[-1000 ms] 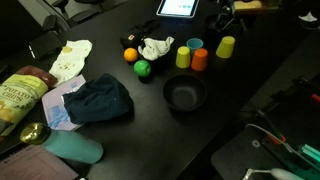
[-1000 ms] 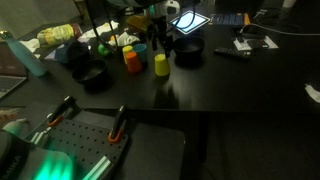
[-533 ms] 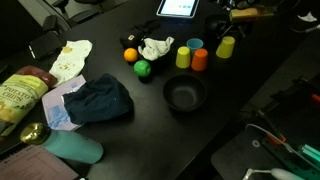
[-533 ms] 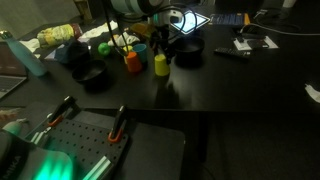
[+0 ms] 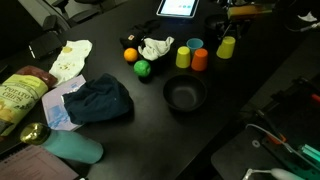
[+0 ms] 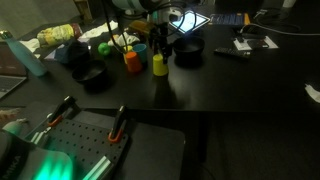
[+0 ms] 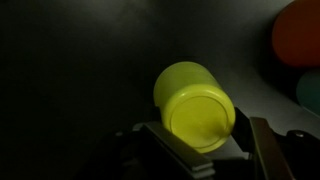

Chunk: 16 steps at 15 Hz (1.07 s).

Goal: Put the yellow cup on top of the others

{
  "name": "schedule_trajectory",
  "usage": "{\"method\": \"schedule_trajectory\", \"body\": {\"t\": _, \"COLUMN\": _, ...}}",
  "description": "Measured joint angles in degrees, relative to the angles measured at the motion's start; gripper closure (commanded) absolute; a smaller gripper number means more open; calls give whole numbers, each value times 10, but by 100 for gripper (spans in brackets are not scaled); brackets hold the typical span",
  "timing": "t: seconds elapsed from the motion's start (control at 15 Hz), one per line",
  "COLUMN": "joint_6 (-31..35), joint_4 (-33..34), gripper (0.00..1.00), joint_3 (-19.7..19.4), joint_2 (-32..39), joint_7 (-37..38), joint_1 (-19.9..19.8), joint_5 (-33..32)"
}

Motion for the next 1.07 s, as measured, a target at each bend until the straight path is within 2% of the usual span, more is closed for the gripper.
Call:
{"method": "schedule_trajectory", "body": {"t": 0.2, "joint_6": -43, "joint_4": 2, "gripper": 56, "joint_3": 0, "joint_2": -22, "joint_7": 14, "joint_1": 18, "joint_5": 0}}
{"method": "schedule_trajectory", "body": {"t": 0.4, "joint_6": -77, "joint_4": 2, "gripper": 56, "joint_3": -1, "joint_2": -64, "joint_7": 29, "joint_1": 51, "joint_5": -18}}
{"method": "schedule_trajectory", "body": {"t": 0.73, "joint_6": -133, "joint_4": 3, "gripper": 56, "joint_3": -5, "joint_2": -136, "joint_7": 84, "joint_1": 117, "joint_5": -123}}
{"method": "schedule_trajectory", "body": {"t": 1.07, "joint_6": -134, "joint_4": 3, "gripper": 56, "joint_3": 17, "joint_2": -163, "joint_7": 88, "joint_1": 139, "joint_5": -158}}
